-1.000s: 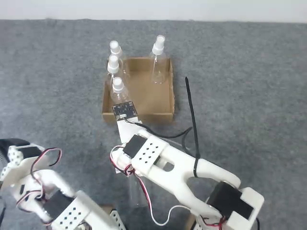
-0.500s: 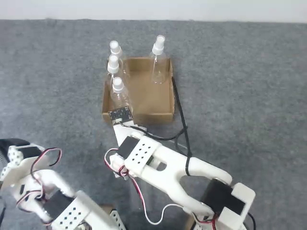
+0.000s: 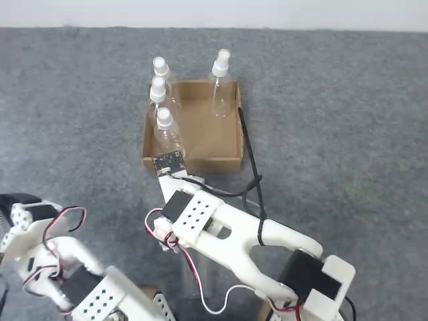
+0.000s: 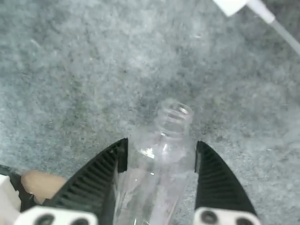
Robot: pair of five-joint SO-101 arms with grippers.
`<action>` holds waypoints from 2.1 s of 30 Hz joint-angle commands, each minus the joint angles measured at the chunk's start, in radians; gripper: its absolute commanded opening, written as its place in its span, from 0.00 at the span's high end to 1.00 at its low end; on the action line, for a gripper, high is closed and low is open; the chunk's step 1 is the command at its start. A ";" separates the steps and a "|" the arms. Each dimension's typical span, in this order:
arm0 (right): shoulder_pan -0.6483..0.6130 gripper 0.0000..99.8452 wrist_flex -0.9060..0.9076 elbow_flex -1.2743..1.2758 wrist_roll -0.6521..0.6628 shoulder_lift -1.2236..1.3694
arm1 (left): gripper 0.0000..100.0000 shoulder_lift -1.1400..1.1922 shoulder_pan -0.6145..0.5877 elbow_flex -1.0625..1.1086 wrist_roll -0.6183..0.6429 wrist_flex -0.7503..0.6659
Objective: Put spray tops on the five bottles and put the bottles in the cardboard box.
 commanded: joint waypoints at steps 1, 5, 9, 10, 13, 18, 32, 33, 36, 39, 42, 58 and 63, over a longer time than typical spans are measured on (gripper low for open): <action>0.004 0.87 0.016 -0.057 0.098 -0.022 | 0.99 -0.015 0.003 -0.012 -0.005 -0.029; 0.044 0.87 0.016 -0.061 0.261 -0.022 | 0.99 -0.015 0.003 -0.010 -0.005 -0.029; 0.074 0.88 0.015 -0.064 0.497 -0.024 | 0.99 -0.015 0.003 -0.010 -0.005 -0.029; 0.077 0.88 0.015 -0.069 0.551 -0.024 | 0.99 -0.015 0.003 -0.010 -0.005 -0.029; 0.081 0.88 0.015 -0.081 0.671 -0.024 | 0.99 -0.015 0.003 -0.010 -0.005 -0.029; 0.081 0.87 0.010 -0.086 0.726 -0.024 | 0.99 -0.015 0.003 -0.010 -0.005 -0.029; 0.077 0.77 0.015 -0.086 0.552 -0.022 | 0.99 -0.015 0.003 -0.010 -0.005 -0.029; 0.077 0.77 0.015 -0.086 0.532 -0.022 | 0.99 -0.015 0.003 -0.010 -0.005 -0.029; 0.077 0.77 0.016 -0.097 0.465 -0.021 | 0.99 -0.015 0.003 -0.010 -0.005 -0.029; 0.081 0.77 0.016 -0.101 0.417 -0.015 | 0.99 -0.015 0.003 -0.010 -0.005 -0.029; 0.081 0.77 0.039 -0.101 0.387 -0.015 | 0.99 -0.015 0.003 -0.010 -0.005 -0.029; 0.074 0.77 0.084 -0.094 0.319 0.008 | 0.99 -0.014 0.003 -0.010 -0.005 -0.029; 0.064 0.77 0.076 -0.104 0.319 0.074 | 0.99 -0.014 0.003 -0.010 -0.005 -0.029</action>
